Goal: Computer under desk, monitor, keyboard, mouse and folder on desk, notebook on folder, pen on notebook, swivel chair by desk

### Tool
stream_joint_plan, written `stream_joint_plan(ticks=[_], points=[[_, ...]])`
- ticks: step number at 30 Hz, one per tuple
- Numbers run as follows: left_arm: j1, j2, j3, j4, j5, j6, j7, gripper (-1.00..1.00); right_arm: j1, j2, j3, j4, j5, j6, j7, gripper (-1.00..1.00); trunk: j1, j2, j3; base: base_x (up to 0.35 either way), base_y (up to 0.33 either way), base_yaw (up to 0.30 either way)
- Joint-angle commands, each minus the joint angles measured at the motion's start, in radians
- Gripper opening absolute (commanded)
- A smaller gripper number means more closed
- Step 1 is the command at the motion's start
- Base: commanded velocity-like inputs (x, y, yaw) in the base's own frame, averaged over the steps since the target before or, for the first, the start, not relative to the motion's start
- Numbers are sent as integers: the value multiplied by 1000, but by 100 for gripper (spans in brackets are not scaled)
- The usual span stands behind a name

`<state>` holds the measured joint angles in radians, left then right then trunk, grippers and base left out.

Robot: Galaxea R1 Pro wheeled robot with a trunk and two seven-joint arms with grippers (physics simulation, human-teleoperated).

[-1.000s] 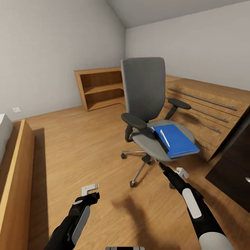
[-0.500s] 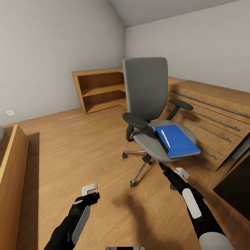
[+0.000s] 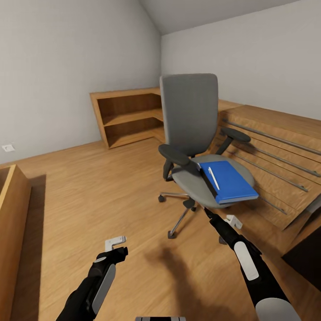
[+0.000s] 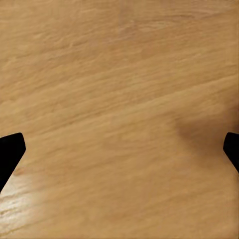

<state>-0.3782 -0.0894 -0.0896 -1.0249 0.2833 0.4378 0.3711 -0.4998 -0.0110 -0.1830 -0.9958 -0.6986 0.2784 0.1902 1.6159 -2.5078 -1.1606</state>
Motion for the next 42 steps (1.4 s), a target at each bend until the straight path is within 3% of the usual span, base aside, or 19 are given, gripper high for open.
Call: stream_joint_plan(ticks=[1,19,27,42], points=[[0,0,-2,-1,11,2,9,100,0,0,-3,-1,-7,7,3,100,0,0,-1,29,0,0],[0,0,-2,-1,10,2,9,100,0,0,-3,-1,-7,7,3,100,0,0,-1,-243,0,0],[0,1,-2,-3,11,2,9,100,0,0,-3,-1,-7,8,3,100,0,0,-1,-60,0,0],[0,1,-2,-7,11,-7,15,100,0,-1,-4,-5,-7,10,4,100,-7,3,57,-2,0,0]])
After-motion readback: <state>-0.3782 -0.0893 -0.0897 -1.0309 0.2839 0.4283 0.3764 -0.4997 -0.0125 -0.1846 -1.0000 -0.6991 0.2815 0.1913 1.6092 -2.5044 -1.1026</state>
